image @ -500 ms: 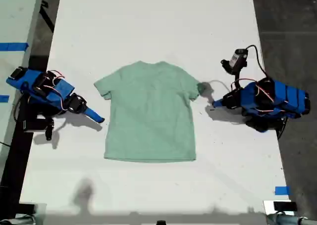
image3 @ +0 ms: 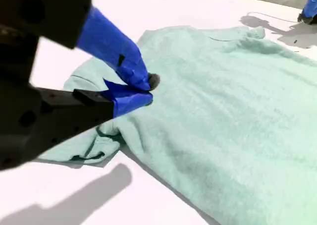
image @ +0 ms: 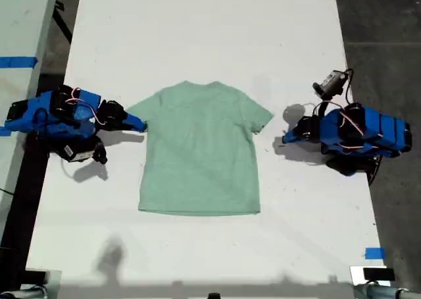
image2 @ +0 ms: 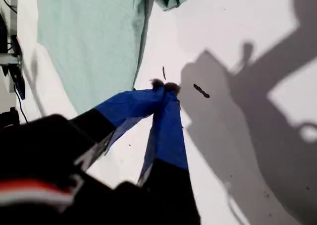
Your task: Fold tshirt
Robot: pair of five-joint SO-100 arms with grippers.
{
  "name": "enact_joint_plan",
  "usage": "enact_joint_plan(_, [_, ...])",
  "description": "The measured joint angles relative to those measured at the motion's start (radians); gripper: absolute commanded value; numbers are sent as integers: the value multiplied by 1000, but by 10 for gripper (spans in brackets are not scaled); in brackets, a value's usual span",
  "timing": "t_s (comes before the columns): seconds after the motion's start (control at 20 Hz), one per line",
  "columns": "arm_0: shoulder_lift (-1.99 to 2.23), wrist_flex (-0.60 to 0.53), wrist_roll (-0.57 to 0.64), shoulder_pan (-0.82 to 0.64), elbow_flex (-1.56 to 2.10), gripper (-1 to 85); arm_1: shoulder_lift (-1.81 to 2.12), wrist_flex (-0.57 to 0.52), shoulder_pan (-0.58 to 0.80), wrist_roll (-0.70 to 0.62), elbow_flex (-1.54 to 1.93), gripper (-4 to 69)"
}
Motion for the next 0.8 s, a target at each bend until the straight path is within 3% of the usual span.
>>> enact_joint_plan(0.25, [0,0,-20,-5,-28,1,-5,84,-2,-29,-132,-12])
enact_joint_plan(0.45, [-183,6,-21,-18,-192,1,-262,127,48,-117,-362,-12])
enact_joint_plan(0.6, [-471,103,-11,-25,-428,1,-532,152,84,-206,-558,-12])
enact_joint_plan(0.8, [-828,302,107,-83,-792,1,-865,244,152,-328,-836,-12])
